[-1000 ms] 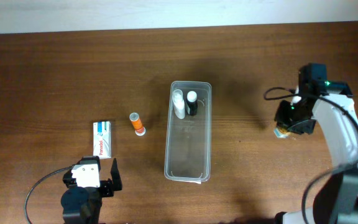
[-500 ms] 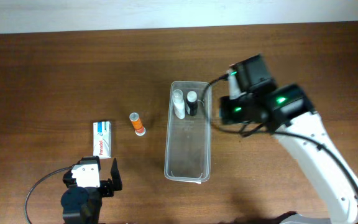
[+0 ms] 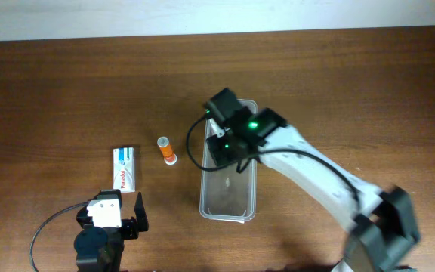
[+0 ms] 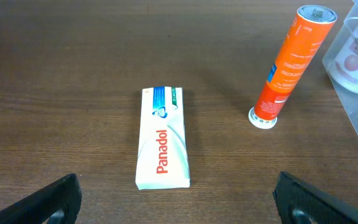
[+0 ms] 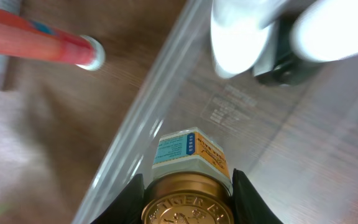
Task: Pack container
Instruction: 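Lower the gold-lidded jar into the container and open the gripper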
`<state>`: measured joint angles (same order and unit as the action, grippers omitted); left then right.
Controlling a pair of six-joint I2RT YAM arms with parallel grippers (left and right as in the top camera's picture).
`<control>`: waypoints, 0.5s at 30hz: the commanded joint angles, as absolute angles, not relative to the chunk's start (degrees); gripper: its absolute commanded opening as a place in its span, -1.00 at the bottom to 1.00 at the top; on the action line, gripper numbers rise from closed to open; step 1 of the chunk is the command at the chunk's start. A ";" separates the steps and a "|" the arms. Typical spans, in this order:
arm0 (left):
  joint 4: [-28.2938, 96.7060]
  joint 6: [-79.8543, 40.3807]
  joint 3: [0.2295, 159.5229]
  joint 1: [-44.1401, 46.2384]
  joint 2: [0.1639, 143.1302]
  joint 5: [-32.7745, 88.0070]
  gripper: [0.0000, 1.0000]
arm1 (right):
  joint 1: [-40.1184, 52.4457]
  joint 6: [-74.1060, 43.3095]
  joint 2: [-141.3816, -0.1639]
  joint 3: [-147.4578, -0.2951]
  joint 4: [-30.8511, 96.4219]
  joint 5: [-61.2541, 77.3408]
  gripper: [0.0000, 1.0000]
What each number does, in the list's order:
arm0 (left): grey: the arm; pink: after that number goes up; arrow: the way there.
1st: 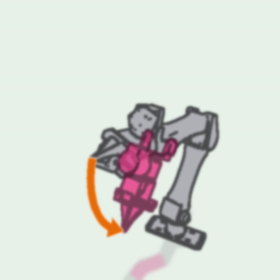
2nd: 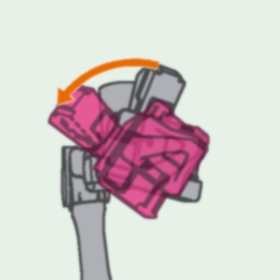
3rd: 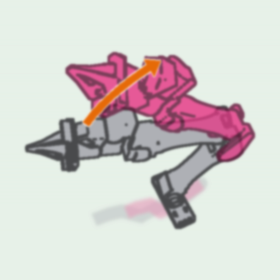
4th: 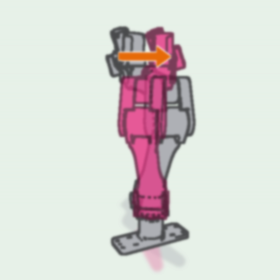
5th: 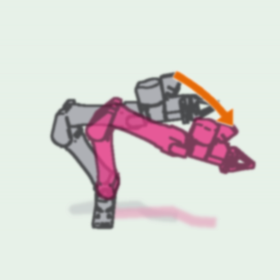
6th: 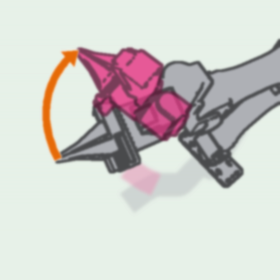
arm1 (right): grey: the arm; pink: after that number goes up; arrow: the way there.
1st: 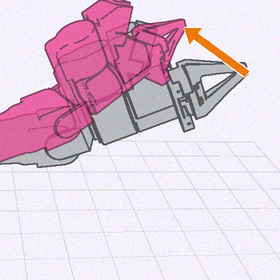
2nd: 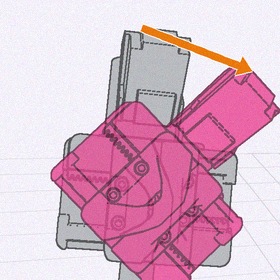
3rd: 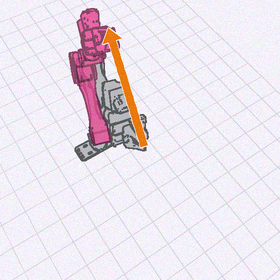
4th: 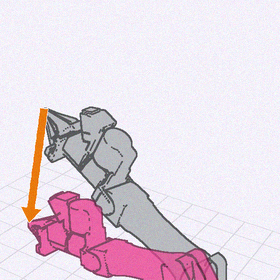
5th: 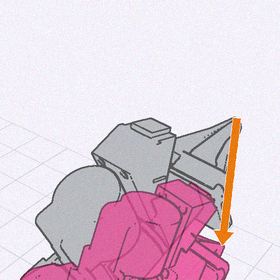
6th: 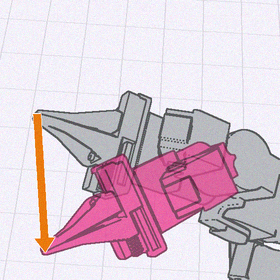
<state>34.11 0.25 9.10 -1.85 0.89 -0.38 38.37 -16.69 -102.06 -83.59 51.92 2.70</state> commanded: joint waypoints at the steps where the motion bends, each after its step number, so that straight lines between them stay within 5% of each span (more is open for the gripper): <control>1: 34.17 1.10 8.88 -1.98 0.34 0.05 0.99 | 38.54 -17.78 -107.09 -84.53 50.94 2.09 -0.62; 8: 34.17 1.10 8.88 -1.98 0.34 0.05 0.99 | 38.52 -19.62 -111.00 -84.53 47.20 -1.96 -0.61; 15: 34.17 1.10 8.88 -1.98 0.34 0.05 0.99 | 38.61 -19.59 -111.04 -84.55 45.19 -1.98 -0.13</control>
<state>34.11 0.25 9.10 -1.85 0.89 -0.40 38.41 -19.29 -110.54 -83.57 45.39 -0.82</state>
